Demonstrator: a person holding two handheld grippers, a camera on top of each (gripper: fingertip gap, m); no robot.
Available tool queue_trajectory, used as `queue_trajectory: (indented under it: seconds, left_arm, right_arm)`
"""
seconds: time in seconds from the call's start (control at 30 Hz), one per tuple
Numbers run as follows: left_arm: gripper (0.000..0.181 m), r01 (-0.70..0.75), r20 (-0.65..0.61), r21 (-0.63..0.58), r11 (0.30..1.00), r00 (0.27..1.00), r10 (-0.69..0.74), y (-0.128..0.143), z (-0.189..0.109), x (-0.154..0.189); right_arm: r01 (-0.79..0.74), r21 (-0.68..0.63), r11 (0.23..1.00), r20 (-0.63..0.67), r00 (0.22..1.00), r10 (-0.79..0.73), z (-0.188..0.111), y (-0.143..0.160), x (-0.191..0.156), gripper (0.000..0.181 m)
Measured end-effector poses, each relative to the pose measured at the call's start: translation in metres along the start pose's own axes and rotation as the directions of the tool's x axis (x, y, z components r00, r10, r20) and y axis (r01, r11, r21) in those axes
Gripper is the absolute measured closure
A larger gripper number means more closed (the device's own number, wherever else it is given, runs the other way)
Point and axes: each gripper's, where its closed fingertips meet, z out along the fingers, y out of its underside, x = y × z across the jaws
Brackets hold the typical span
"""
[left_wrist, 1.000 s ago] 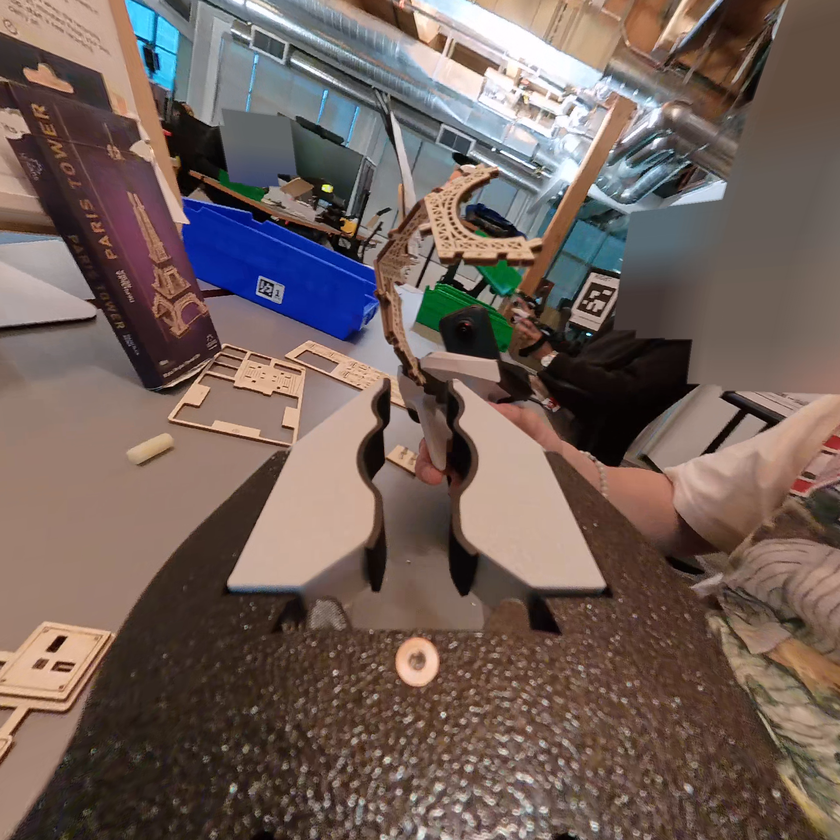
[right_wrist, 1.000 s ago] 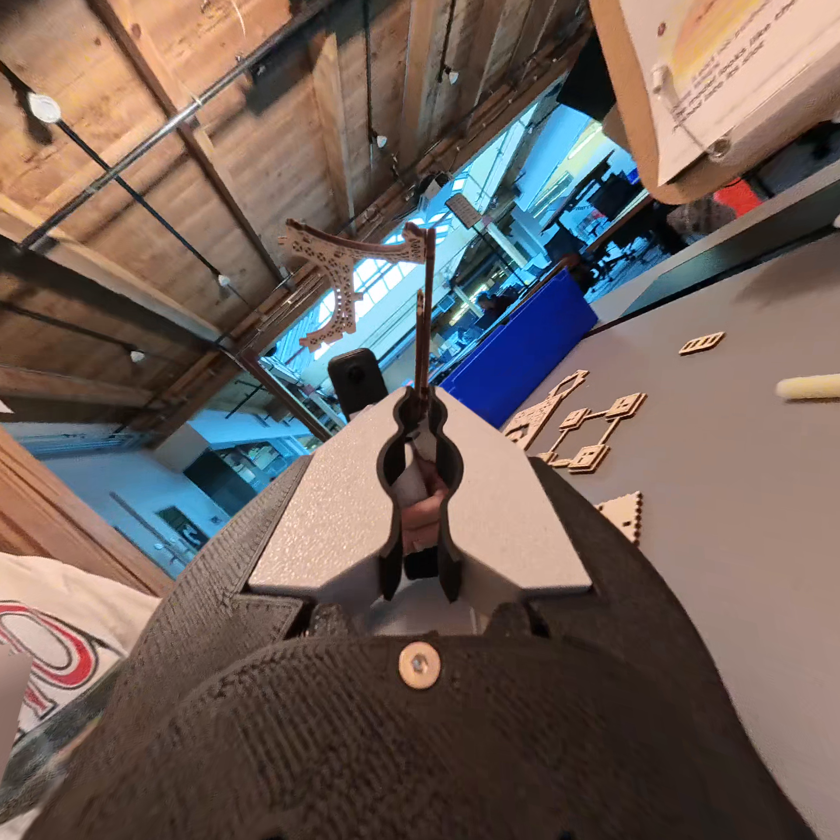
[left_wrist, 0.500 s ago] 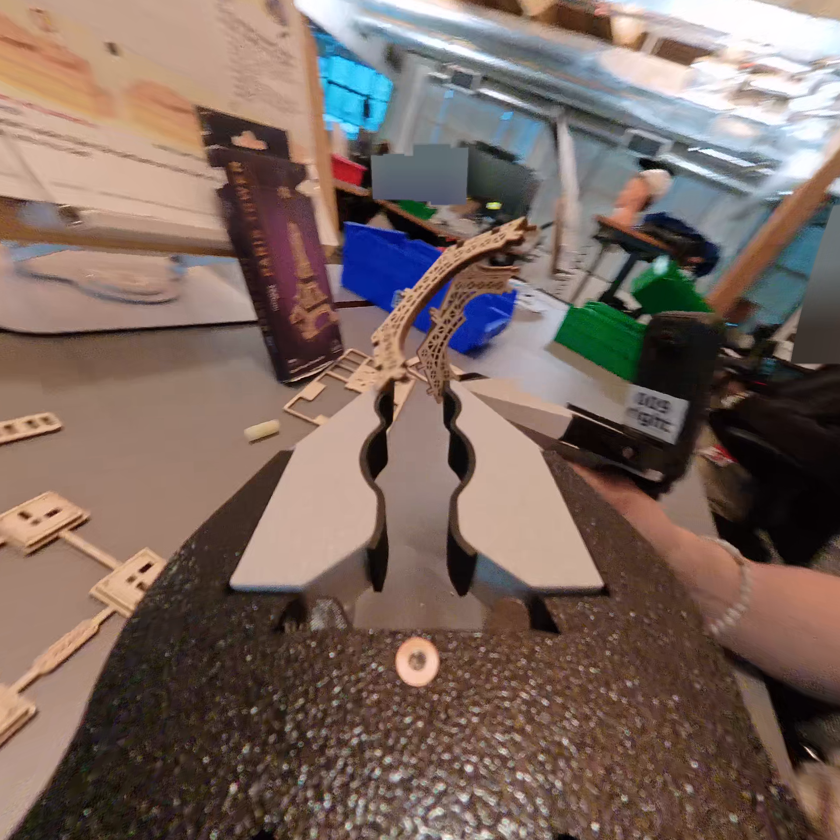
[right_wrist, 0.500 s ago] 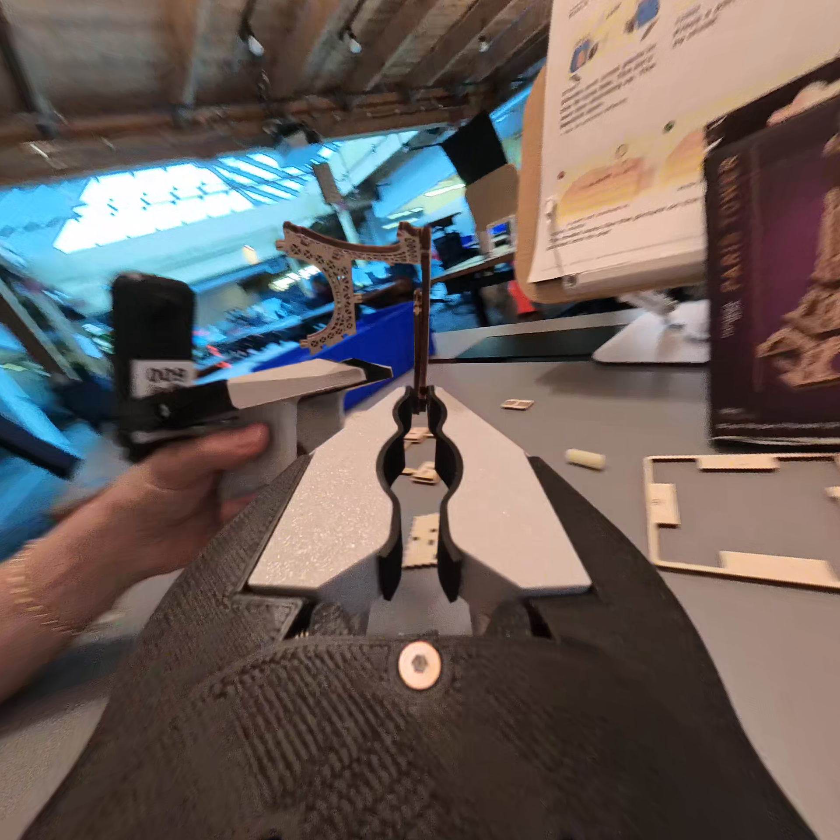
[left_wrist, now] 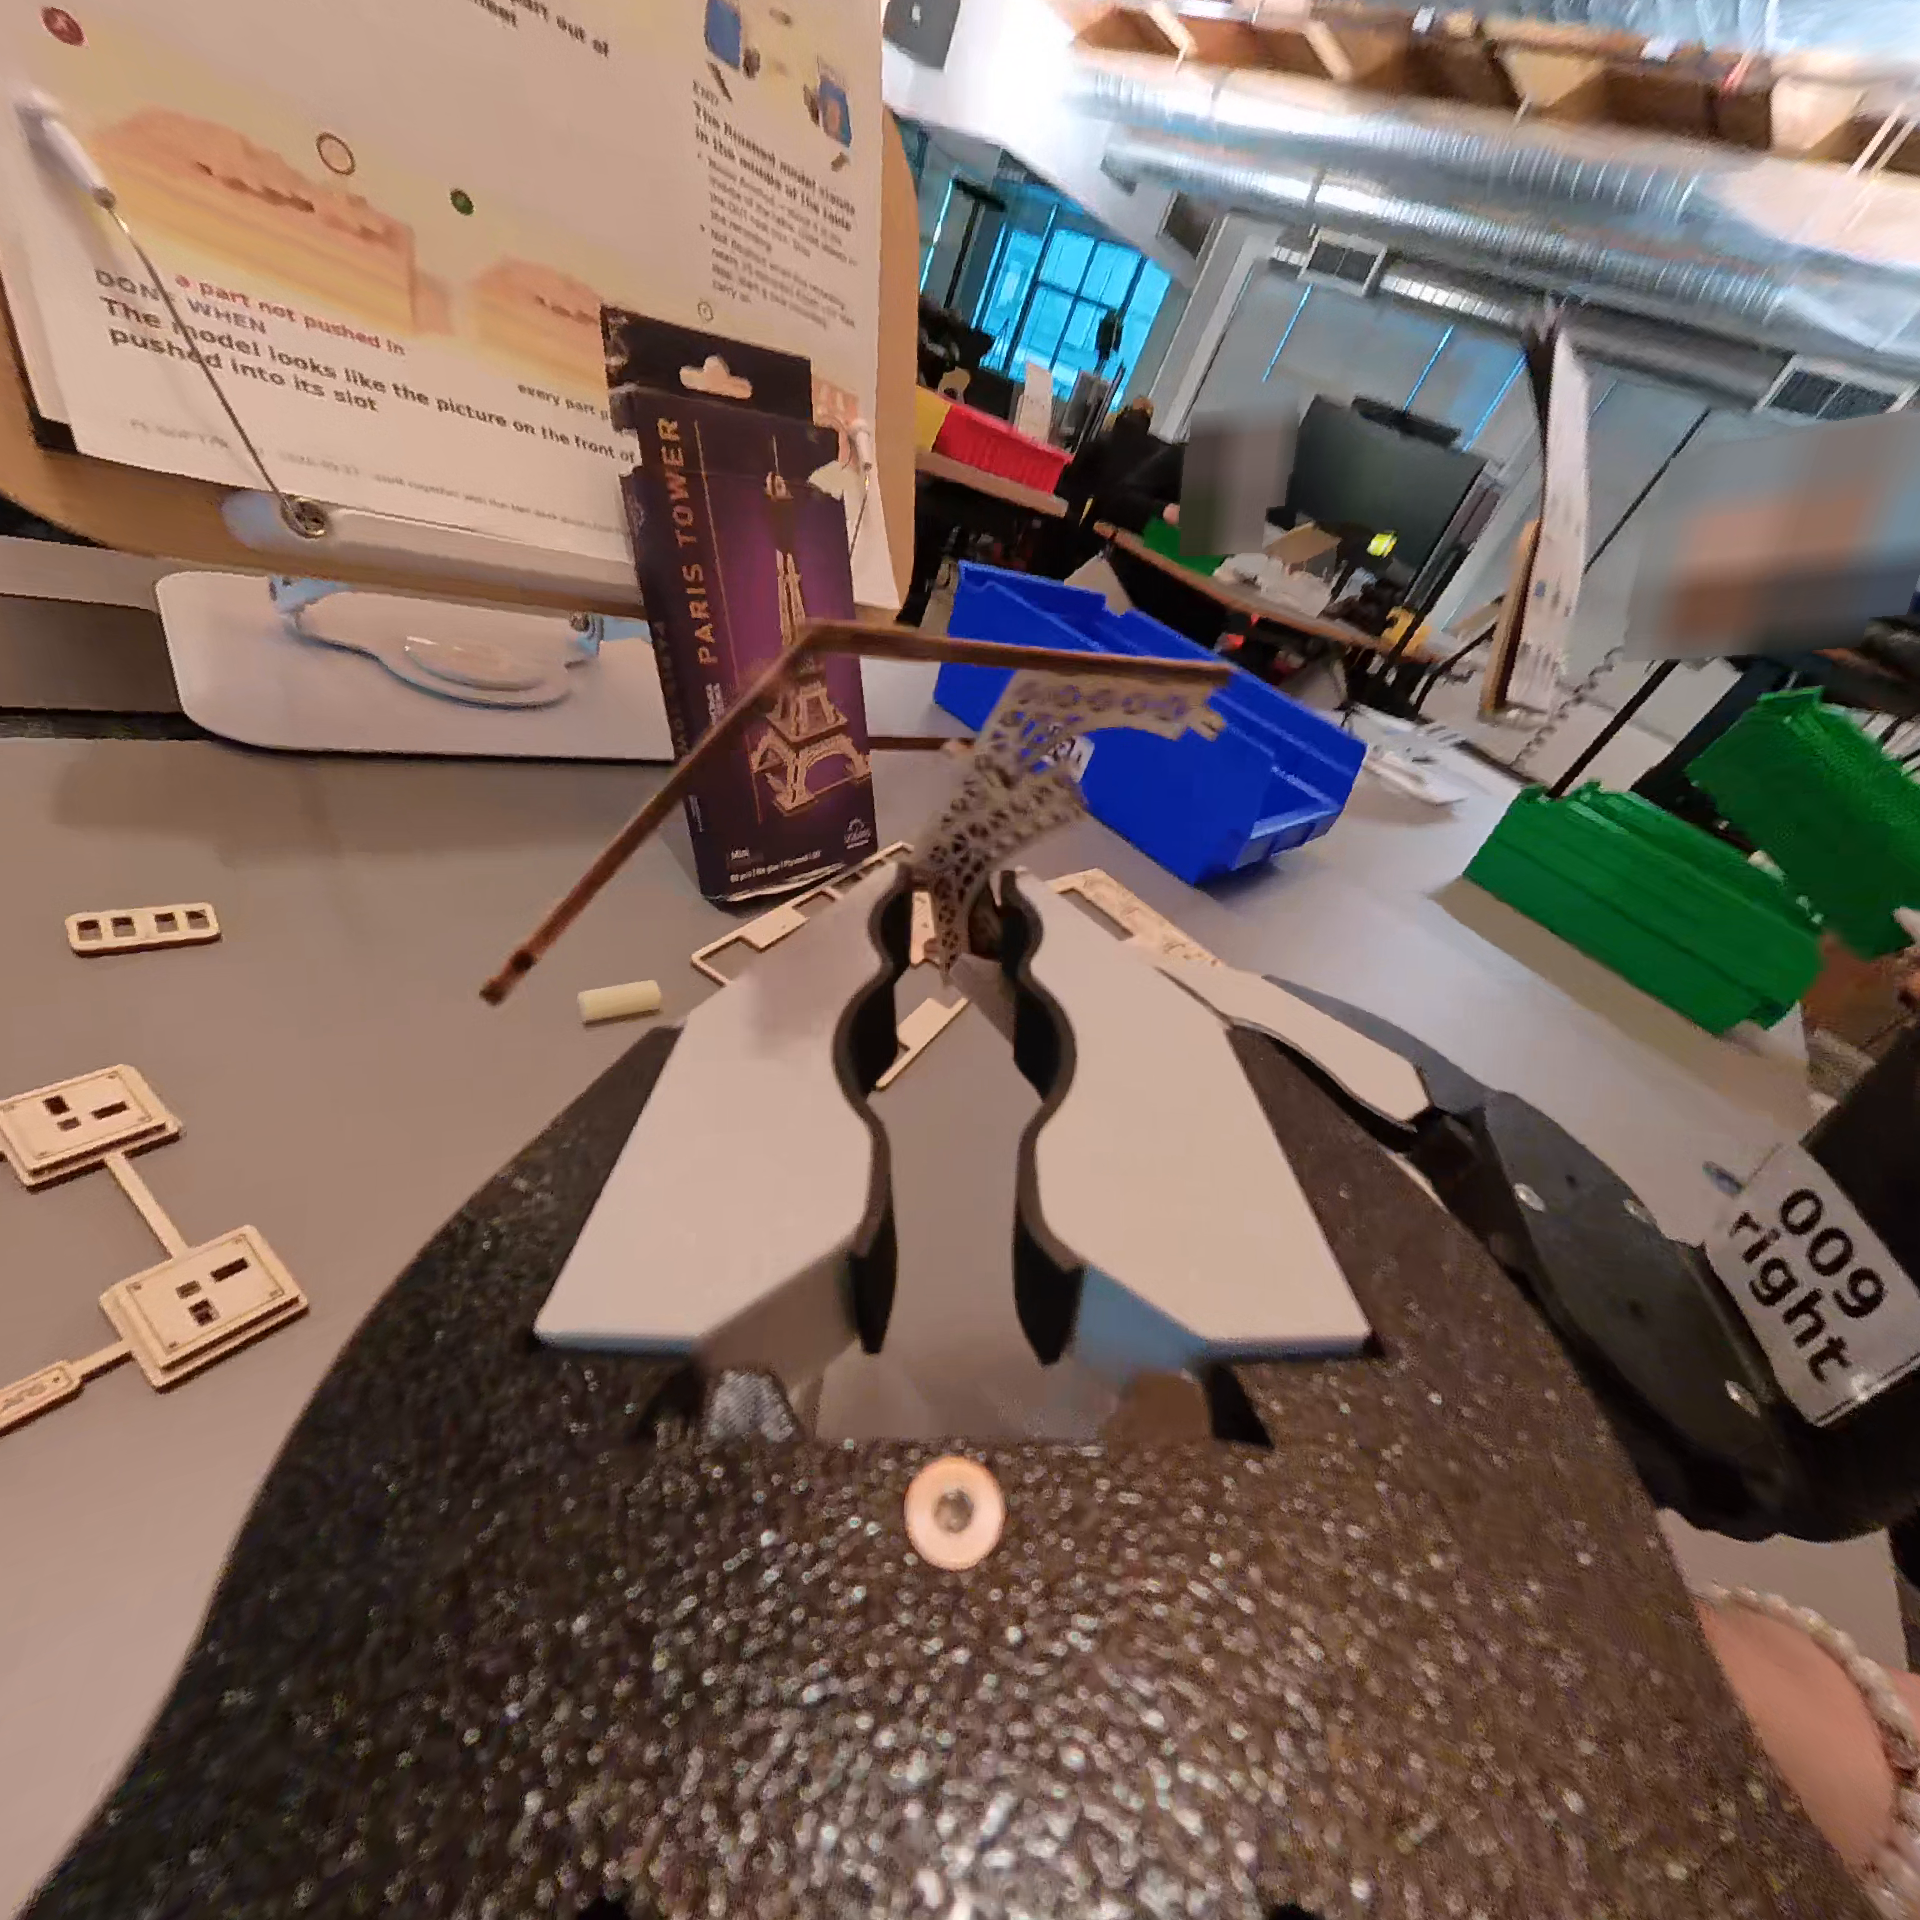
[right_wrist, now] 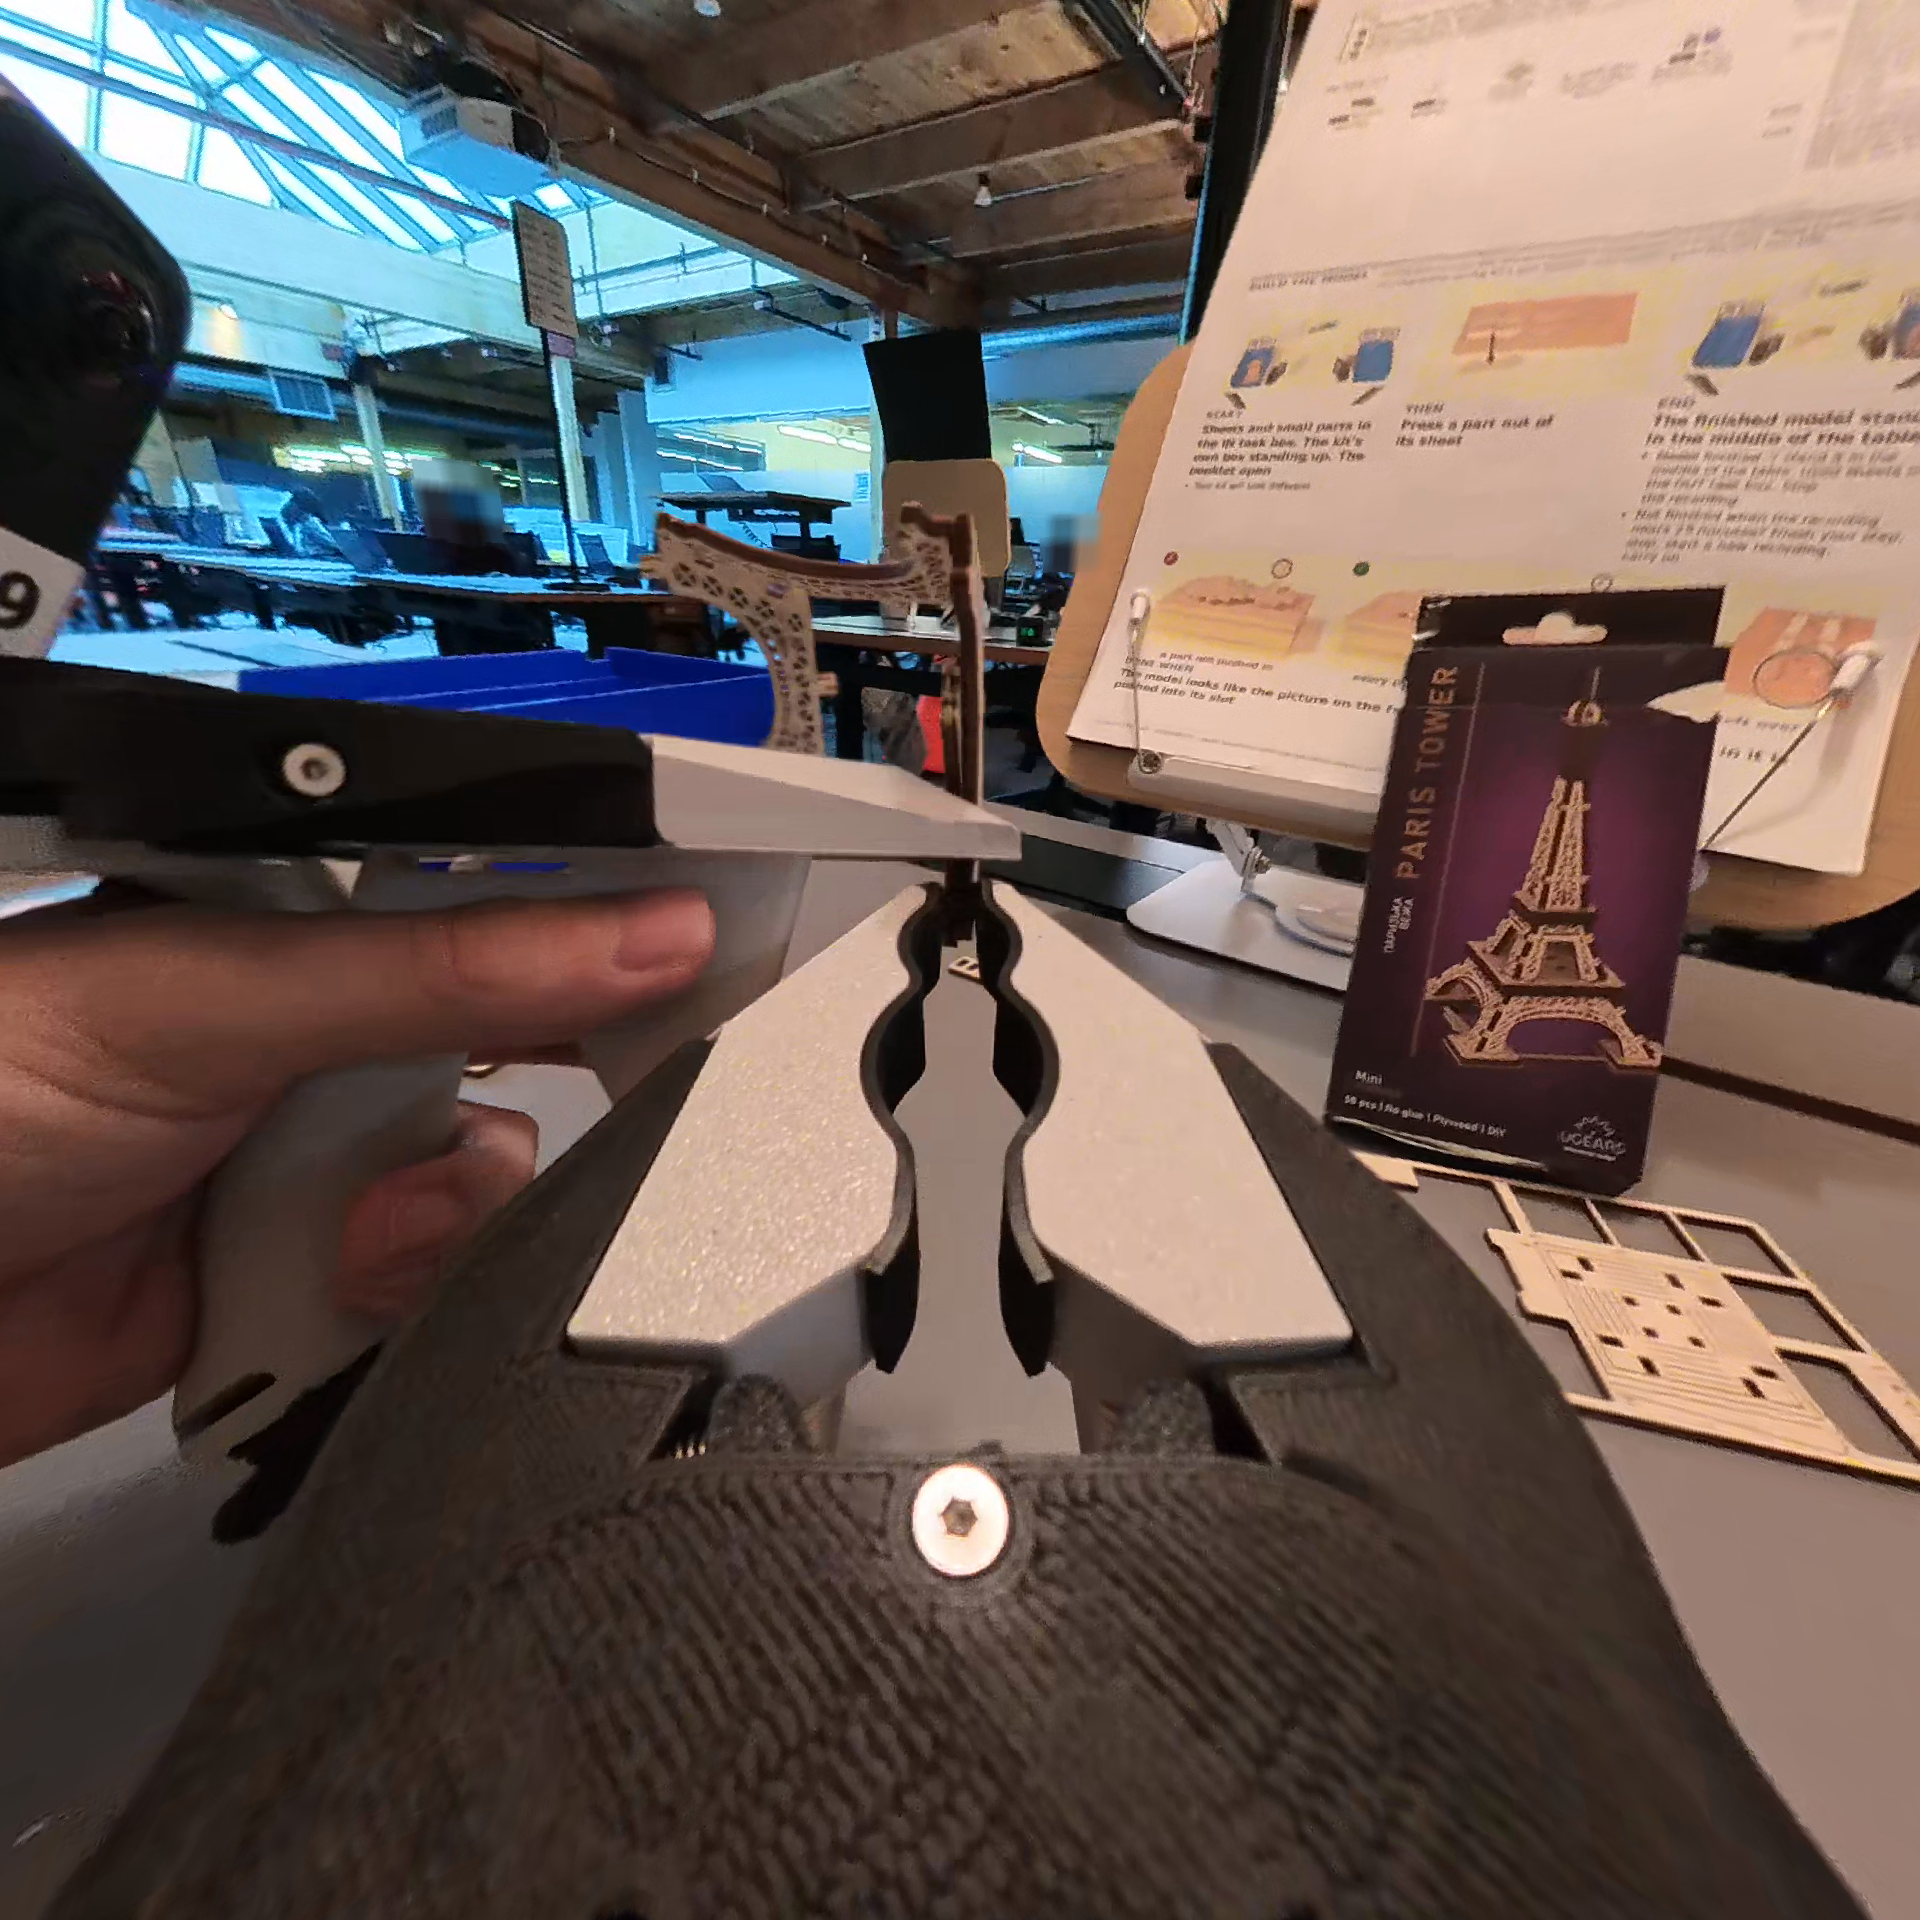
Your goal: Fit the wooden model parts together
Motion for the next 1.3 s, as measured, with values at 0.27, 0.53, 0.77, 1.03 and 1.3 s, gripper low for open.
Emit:
queue_trajectory:
  seconds: [0.27,0.53,0.77,1.03,1.3]
  left_arm:
    - [0.171,-0.014,-0.027,-0.008,1.000,1.000,0.014,0.000,-0.006,0.001]
    - [0.171,-0.047,-0.063,-0.074,0.996,0.997,0.042,0.001,-0.008,0.000]
    - [0.170,-0.006,-0.133,-0.093,0.996,0.991,-0.007,-0.002,-0.007,0.003]
    - [0.171,-0.025,-0.107,-0.032,0.999,0.994,0.021,-0.004,-0.007,0.003]
    - [0.172,0.073,-0.214,-0.024,0.997,0.974,-0.076,-0.008,-0.011,0.008]
  right_arm:
    - [-0.072,0.028,0.997,0.131,0.989,0.067,-0.001,-0.003,-0.011,0.172]
    - [-0.111,-0.007,0.994,0.203,0.973,0.110,-0.002,-0.005,-0.010,0.175]
    - [-0.242,0.004,0.970,0.213,0.948,0.236,-0.001,-0.007,-0.004,0.177]
    - [-0.365,0.006,0.931,0.243,0.904,0.353,-0.001,-0.009,-0.003,0.178]
    - [-0.496,0.013,0.868,0.317,0.826,0.467,-0.004,-0.016,-0.004,0.178]
